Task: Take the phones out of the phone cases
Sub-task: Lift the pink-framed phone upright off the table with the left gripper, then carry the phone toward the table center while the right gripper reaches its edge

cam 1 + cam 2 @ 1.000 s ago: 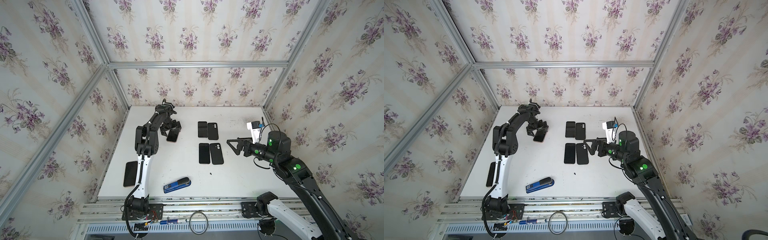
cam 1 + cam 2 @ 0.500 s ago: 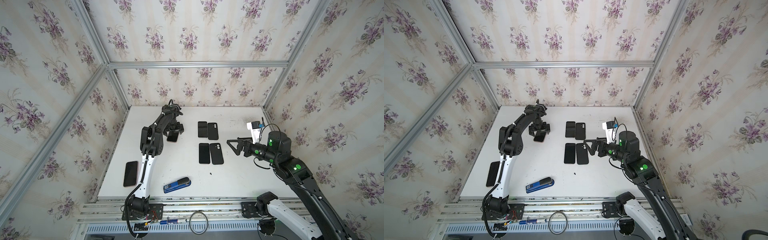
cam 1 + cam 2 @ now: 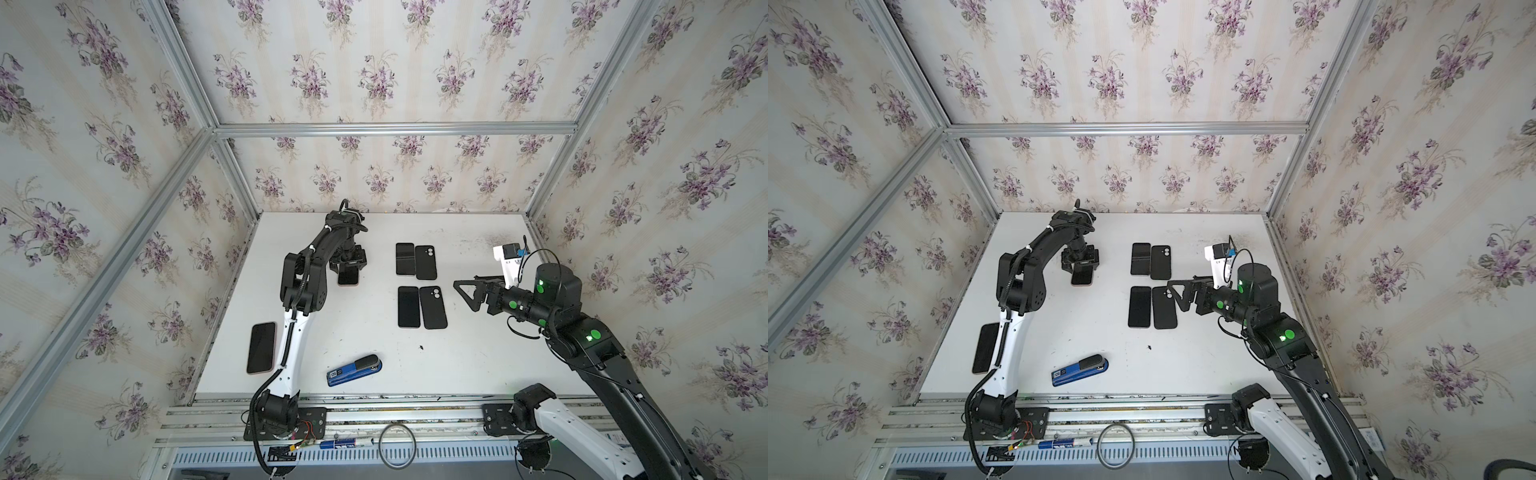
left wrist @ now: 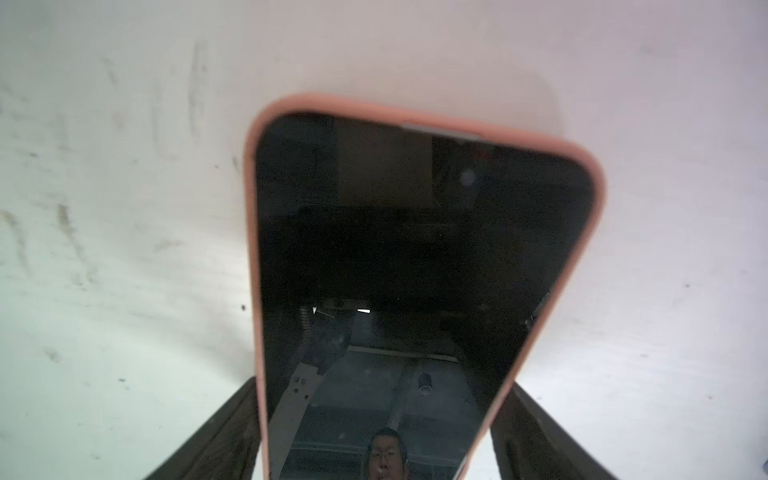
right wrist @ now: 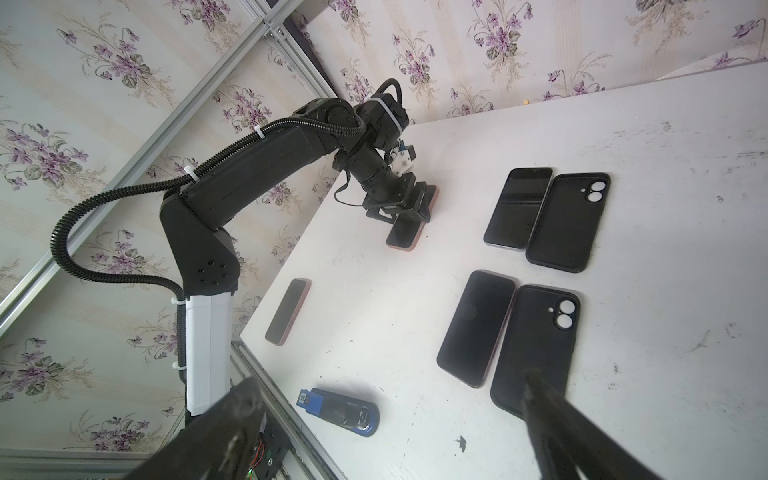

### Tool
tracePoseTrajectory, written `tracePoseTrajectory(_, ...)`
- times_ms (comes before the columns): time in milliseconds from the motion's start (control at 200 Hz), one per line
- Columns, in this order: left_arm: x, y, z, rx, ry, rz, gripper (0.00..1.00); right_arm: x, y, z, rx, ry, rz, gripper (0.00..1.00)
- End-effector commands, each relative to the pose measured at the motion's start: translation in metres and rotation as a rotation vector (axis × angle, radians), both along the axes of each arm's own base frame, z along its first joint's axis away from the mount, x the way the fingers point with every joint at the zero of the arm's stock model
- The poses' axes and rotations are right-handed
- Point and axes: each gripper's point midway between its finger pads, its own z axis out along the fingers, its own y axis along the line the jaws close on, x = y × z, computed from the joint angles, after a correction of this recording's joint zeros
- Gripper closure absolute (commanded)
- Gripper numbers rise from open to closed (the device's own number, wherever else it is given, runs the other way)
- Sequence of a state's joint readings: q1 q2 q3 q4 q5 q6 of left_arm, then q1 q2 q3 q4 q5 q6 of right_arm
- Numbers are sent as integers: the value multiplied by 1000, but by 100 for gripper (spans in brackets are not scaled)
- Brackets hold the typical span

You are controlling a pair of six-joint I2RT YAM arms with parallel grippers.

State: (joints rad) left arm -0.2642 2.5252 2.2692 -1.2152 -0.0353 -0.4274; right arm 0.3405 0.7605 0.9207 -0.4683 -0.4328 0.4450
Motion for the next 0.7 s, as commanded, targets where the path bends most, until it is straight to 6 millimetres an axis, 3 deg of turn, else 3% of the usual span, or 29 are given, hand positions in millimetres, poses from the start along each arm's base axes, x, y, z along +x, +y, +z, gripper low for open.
tracePoseTrajectory(0,-16,10,5,50,41,-22,18,3,1,3,12,-18,-2,0)
tracePoseTrajectory(285,-30,5,12,-7,8,-30,25,12,11,-21,48,50,18,0)
tracePoseTrajectory(695,-51,-21,31,-142,-72,-41,28,22,37,-71,96,168,91,0)
